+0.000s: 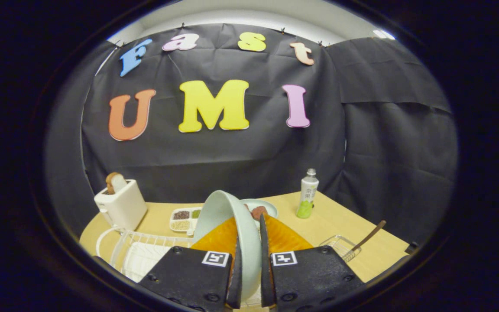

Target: Take the plate from the dish rack, then take the spoon from the basket and place it into the plate.

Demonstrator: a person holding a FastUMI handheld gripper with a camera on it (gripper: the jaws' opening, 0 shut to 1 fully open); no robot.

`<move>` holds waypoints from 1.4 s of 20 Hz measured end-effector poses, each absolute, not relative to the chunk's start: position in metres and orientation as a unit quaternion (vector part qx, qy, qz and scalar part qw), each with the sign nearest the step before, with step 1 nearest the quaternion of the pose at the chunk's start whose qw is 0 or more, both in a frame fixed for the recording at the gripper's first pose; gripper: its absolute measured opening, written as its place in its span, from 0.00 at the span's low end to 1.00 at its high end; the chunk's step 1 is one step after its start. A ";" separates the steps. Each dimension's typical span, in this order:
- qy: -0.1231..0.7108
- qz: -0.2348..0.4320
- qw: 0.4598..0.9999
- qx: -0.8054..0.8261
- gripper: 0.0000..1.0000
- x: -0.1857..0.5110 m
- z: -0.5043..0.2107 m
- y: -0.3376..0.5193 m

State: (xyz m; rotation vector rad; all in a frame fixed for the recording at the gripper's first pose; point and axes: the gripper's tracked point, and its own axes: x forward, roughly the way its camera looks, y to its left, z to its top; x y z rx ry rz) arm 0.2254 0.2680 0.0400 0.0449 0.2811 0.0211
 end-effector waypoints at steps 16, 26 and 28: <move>0.223 0.093 0.958 0.156 0.22 0.046 -0.069 0.173; 0.315 0.127 0.921 0.192 0.22 0.029 -0.146 0.182; 0.319 0.111 0.925 0.176 0.26 0.033 -0.154 0.175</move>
